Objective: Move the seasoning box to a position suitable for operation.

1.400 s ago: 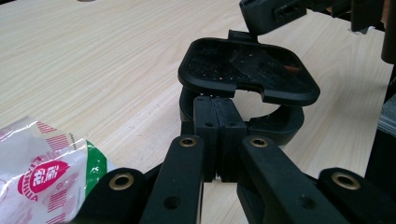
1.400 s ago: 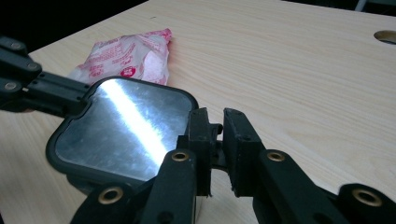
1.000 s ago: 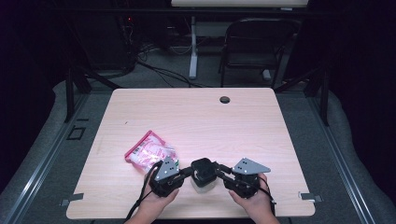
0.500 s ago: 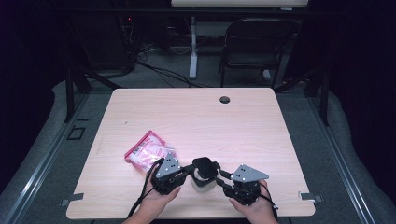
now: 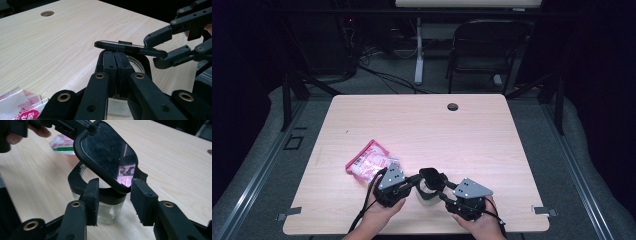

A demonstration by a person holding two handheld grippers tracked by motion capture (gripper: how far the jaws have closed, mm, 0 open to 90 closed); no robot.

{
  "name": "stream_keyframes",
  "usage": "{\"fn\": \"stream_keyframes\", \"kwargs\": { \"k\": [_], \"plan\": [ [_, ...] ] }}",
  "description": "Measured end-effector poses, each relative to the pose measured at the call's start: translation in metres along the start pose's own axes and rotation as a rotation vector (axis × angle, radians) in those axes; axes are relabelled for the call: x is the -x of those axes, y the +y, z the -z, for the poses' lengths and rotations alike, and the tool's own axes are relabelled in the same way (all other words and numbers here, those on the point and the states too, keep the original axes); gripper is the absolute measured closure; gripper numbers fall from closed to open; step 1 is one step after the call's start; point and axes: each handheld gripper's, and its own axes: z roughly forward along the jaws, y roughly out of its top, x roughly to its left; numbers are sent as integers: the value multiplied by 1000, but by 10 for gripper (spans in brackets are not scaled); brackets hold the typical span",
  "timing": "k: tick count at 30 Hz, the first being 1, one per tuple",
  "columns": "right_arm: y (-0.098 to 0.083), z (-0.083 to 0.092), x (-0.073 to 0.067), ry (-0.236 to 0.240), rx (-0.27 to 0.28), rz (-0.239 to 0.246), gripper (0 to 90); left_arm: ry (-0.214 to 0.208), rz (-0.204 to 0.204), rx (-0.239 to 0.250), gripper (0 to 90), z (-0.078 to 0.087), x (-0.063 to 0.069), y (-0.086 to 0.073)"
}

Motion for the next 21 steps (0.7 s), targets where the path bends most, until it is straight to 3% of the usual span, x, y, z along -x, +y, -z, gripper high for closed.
{"fn": "stream_keyframes", "kwargs": {
  "k": [9, 21],
  "plan": [
    [2, -1, -1, -18, 0, 13, 663, 6, -3, -24, 883, -3, 0, -5],
    [2, 1, -2, -16, 10, 14, 660, 27, -6, -68, 881, -9, -2, -13]
  ]
}}
